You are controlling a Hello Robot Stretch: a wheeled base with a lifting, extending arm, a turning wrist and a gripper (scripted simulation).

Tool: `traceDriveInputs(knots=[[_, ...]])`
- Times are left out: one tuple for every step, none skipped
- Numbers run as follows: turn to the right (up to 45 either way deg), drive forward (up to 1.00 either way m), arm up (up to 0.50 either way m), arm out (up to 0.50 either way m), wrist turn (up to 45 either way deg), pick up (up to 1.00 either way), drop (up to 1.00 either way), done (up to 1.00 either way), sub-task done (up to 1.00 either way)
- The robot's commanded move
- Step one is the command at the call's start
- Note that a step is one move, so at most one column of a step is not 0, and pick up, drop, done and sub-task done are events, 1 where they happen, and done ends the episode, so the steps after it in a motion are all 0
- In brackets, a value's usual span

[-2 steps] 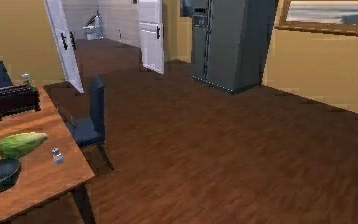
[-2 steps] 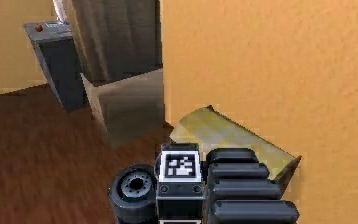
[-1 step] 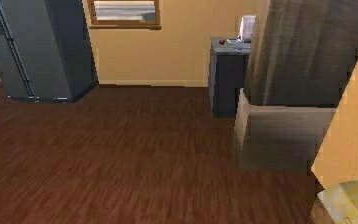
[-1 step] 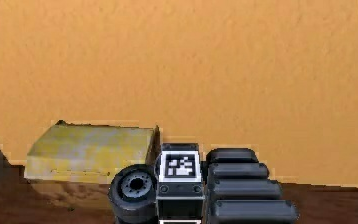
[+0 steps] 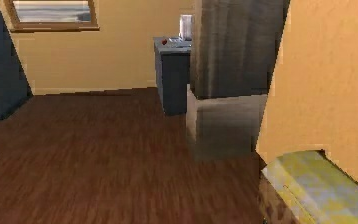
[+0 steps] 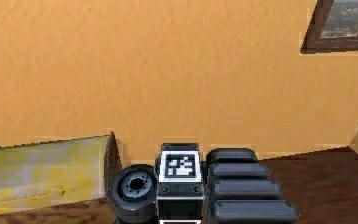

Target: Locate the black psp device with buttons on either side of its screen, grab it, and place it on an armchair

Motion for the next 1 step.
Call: traceDriveInputs(knots=[[0.0, 0.10, 0.00, 0.00, 0.0, 0.00, 0.00, 0.00, 0.00]])
